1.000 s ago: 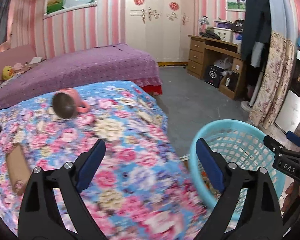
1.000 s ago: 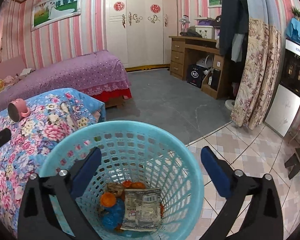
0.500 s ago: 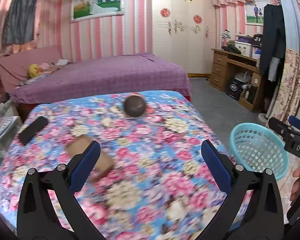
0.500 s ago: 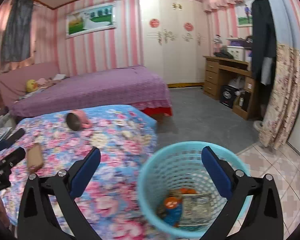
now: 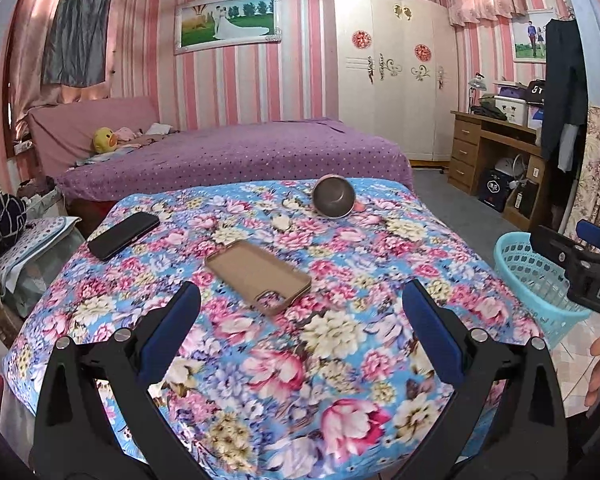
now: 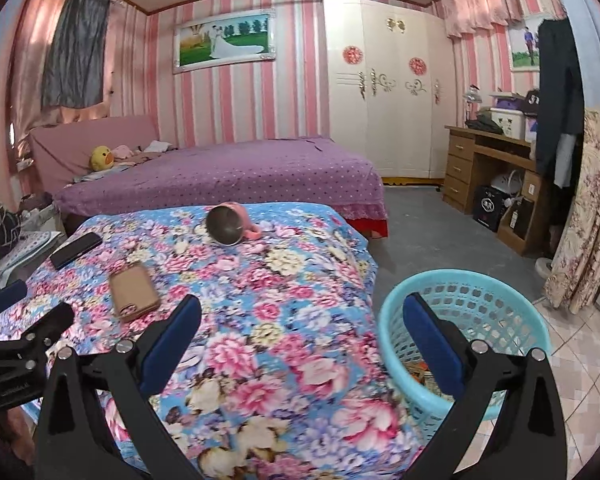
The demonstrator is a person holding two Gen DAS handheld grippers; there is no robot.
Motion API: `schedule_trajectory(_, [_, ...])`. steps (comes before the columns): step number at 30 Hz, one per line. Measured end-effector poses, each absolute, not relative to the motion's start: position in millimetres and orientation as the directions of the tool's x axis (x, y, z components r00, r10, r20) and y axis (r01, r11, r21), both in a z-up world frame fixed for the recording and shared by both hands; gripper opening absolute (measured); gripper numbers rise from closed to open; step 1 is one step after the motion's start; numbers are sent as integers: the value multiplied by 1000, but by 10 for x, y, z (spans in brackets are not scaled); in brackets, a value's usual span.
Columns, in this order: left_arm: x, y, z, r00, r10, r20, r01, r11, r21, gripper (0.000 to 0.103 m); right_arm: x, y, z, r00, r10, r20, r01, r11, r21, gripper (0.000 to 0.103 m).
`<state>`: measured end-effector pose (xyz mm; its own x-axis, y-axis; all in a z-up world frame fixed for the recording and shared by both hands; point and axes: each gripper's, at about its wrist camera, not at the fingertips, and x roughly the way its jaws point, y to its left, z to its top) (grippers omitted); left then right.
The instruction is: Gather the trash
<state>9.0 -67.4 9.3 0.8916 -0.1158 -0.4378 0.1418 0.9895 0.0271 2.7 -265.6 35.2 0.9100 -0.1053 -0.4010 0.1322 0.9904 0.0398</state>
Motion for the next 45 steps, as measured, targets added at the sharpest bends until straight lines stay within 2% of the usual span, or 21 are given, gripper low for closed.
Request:
schedule_trajectory(20, [182, -534, 113, 924, -94, -370, 109, 994, 19, 98, 59, -2396, 327, 930, -114, -349, 115, 993, -18, 98])
schedule_trajectory(45, [145, -457, 153, 929, -84, -360, 90, 996, 1, 98, 72, -2338, 300, 931, -120, -345, 115, 993, -34, 98])
